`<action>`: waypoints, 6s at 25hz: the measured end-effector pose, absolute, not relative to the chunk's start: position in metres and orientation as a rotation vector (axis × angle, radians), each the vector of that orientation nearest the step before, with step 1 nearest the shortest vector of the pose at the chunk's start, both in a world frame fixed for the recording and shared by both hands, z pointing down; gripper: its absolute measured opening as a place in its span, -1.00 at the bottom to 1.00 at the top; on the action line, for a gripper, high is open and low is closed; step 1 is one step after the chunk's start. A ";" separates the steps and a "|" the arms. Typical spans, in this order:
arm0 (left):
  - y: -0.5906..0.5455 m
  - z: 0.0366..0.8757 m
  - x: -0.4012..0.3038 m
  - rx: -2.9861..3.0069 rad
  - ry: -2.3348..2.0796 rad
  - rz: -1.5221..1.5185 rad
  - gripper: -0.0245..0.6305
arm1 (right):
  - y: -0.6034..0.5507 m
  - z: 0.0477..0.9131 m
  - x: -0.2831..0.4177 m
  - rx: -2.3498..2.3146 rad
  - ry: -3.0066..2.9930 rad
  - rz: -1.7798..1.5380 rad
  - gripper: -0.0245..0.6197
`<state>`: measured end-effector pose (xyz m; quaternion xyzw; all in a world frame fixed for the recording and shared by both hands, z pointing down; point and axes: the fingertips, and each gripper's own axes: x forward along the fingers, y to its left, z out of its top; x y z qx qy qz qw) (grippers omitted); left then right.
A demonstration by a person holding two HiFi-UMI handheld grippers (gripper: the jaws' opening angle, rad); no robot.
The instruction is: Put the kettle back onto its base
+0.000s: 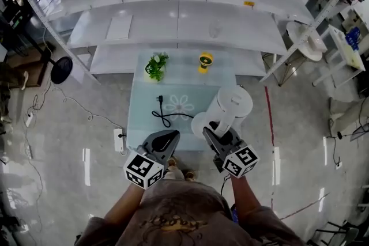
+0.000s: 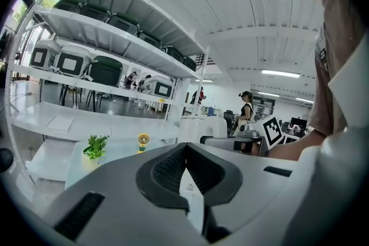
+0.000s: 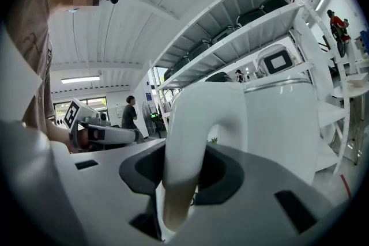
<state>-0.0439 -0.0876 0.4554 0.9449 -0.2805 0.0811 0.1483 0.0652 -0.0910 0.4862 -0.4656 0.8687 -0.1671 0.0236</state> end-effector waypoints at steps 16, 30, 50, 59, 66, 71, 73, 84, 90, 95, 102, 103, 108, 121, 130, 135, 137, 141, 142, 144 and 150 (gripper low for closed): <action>-0.093 0.464 -0.064 2.679 -0.877 0.308 -0.86 | -0.125 0.540 0.041 -1.378 2.811 -0.503 -0.53; -0.092 0.481 -0.079 2.630 -0.910 0.344 -0.86 | -0.128 0.578 0.029 -1.388 2.879 -0.484 -0.51; -0.086 0.477 -0.073 2.605 -0.893 0.310 -0.86 | -0.104 0.596 0.030 -1.418 2.915 -0.481 -0.53; -0.075 0.474 -0.061 2.613 -0.869 0.292 -0.86 | -0.100 0.599 0.036 -1.481 2.835 -0.539 -0.56; -0.070 0.469 -0.066 2.605 -0.890 0.278 -0.86 | -0.102 0.599 0.028 -1.496 2.850 -0.518 -0.56; -0.067 0.469 -0.070 2.596 -0.909 0.266 -0.86 | -0.095 0.604 0.021 -1.508 2.887 -0.471 -0.57; -0.065 0.469 -0.072 2.591 -0.917 0.264 -0.86 | -0.090 0.606 0.020 -1.525 2.884 -0.459 -0.57; -0.061 0.469 -0.073 2.584 -0.924 0.267 -0.86 | -0.083 0.610 0.020 -1.564 2.862 -0.449 -0.57; -0.059 0.468 -0.070 2.588 -0.915 0.273 -0.86 | -0.085 0.609 0.022 -1.579 2.826 -0.458 -0.57; -0.057 0.467 -0.071 2.590 -0.916 0.278 -0.86 | -0.082 0.610 0.017 -1.554 2.890 -0.398 -0.57; -0.053 0.469 -0.074 2.580 -0.920 0.283 -0.86 | -0.088 0.607 0.012 -1.519 2.944 -0.328 -0.54; -0.052 0.470 -0.075 2.578 -0.921 0.286 -0.86 | -0.090 0.606 0.011 -1.512 2.948 -0.322 -0.54; -0.053 0.474 -0.082 2.565 -0.935 0.303 -0.86 | -0.098 0.605 0.003 -1.468 2.983 -0.289 -0.53; -0.057 0.478 -0.079 2.550 -0.930 0.299 -0.86 | -0.096 0.609 0.010 -1.493 2.948 -0.326 -0.53; -0.055 0.477 -0.065 2.563 -0.880 0.296 -0.86 | -0.078 0.623 0.018 -1.609 2.914 -0.397 -0.56; -0.054 0.475 -0.063 2.568 -0.862 0.293 -0.86 | -0.076 0.626 0.017 -1.630 2.917 -0.421 -0.55; -0.053 0.476 -0.063 2.569 -0.855 0.290 -0.86 | -0.075 0.629 0.016 -1.642 2.912 -0.440 -0.54; -0.050 0.475 -0.058 2.575 -0.828 0.280 -0.86 | -0.072 0.633 0.020 -1.667 2.904 -0.501 -0.52; -0.049 0.475 -0.056 2.579 -0.820 0.278 -0.86 | -0.070 0.634 0.022 -1.671 2.904 -0.522 -0.49; -0.048 0.474 -0.054 2.586 -0.802 0.274 -0.86 | -0.065 0.635 0.026 -1.681 2.906 -0.553 -0.42; -0.050 0.474 -0.044 2.604 -0.745 0.270 -0.86 | -0.052 0.630 0.043 -1.724 2.912 -0.576 -0.23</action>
